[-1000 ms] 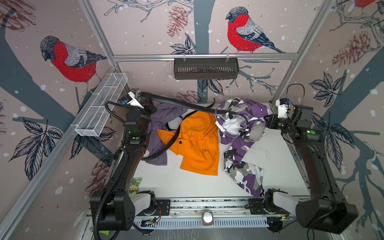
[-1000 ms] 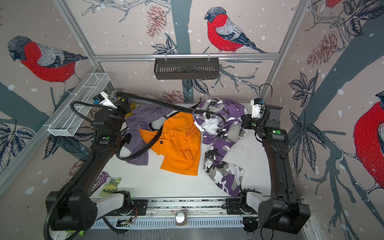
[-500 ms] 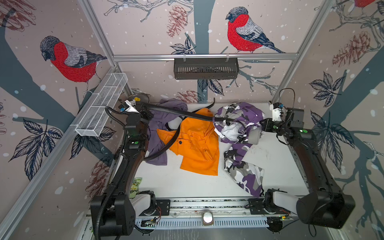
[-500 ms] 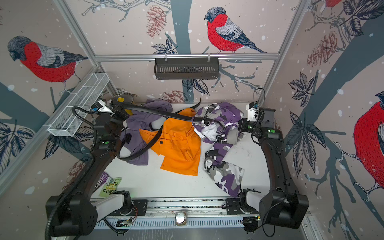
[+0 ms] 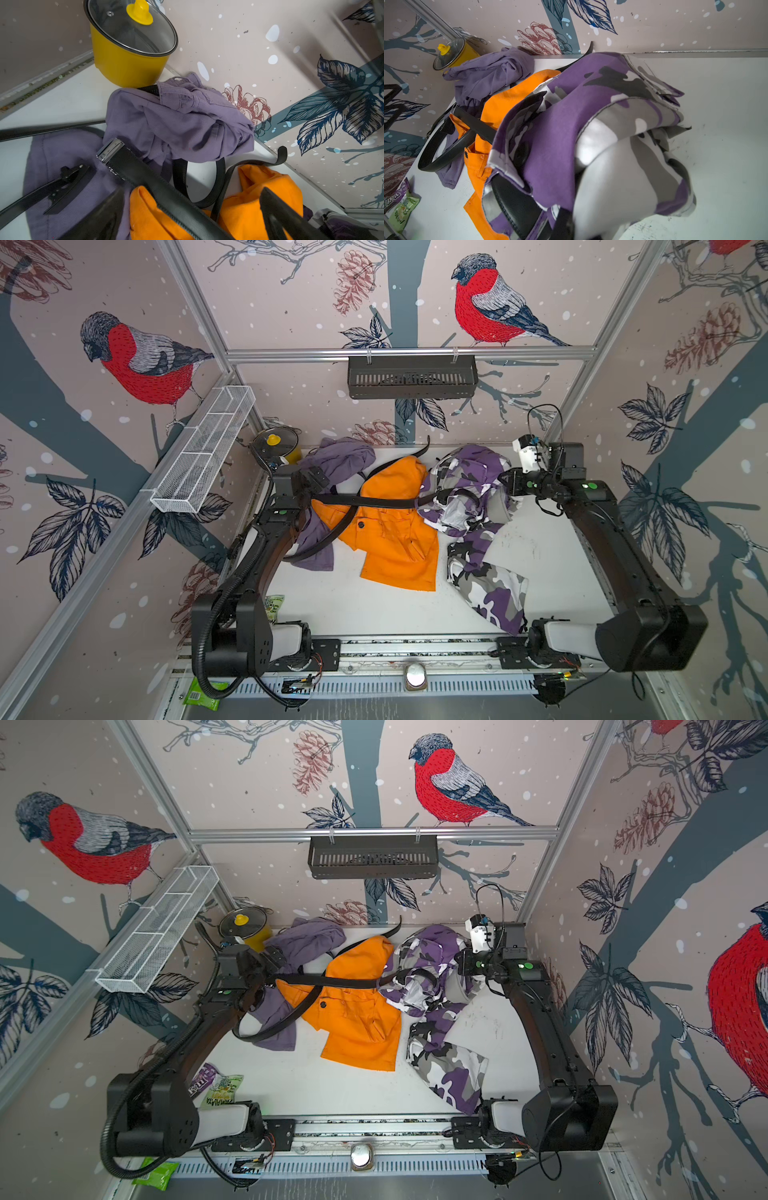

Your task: Remove the belt from the trousers

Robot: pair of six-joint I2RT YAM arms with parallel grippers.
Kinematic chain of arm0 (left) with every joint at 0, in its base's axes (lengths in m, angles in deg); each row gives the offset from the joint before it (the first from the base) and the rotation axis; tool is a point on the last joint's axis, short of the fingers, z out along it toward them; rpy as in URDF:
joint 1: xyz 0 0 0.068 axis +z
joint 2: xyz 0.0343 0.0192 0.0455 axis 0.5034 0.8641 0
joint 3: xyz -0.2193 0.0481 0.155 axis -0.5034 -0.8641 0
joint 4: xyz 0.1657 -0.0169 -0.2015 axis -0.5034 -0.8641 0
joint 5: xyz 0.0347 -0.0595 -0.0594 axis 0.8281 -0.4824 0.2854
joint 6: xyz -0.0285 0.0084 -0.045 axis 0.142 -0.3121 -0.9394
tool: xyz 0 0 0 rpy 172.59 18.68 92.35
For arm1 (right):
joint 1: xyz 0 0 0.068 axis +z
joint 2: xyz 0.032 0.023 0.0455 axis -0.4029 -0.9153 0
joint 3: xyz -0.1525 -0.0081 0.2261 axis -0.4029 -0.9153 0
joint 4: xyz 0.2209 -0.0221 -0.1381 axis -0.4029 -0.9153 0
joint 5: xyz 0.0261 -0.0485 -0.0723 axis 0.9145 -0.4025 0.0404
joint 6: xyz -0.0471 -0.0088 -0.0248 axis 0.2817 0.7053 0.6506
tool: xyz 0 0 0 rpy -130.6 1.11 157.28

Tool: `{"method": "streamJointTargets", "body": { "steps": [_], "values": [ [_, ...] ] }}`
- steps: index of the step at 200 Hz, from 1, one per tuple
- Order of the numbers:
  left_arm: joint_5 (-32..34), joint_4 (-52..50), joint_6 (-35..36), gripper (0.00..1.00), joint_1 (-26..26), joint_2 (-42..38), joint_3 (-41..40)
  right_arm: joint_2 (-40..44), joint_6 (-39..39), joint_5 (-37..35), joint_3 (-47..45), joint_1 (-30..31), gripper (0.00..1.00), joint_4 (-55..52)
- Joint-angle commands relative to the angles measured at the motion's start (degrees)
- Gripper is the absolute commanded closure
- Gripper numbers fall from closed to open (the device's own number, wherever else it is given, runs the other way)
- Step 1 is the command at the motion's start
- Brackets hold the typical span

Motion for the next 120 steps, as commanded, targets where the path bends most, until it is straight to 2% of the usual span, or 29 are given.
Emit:
{"method": "streamJointTargets", "body": {
  "steps": [1,17,41,59,76,95,120],
  "values": [
    [7.2,-0.8,3.2,0.0,-1.4,-3.6,0.4,-1.1,1.0,1.8,0.9,-0.2,1.0,1.9],
    [5.4,2.6,8.4,0.0,-3.3,-5.0,0.5,-1.7,0.6,2.6,0.5,-0.3,1.0,2.8],
    [-2.0,6.4,21.8,0.0,-10.5,-3.0,2.4,-2.7,0.4,3.4,0.9,-0.9,1.0,3.6],
    [-7.0,3.3,31.7,0.0,-17.4,1.3,5.9,-3.5,0.4,5.1,1.9,-2.2,1.0,3.7],
    [-7.9,-0.1,39.7,0.0,-24.1,4.6,7.9,-4.1,0.5,6.3,3.1,-2.9,1.0,3.4],
    [-7.7,0.6,44.7,0.0,-29.2,6.7,6.6,-4.7,0.6,7.1,4.4,-3.1,1.0,3.0],
    [-8.8,2.3,47.2,0.03,-32.7,8.7,5.2,-5.0,0.0,8.5,5.6,-3.3,1.0,3.1]
  ]
}}
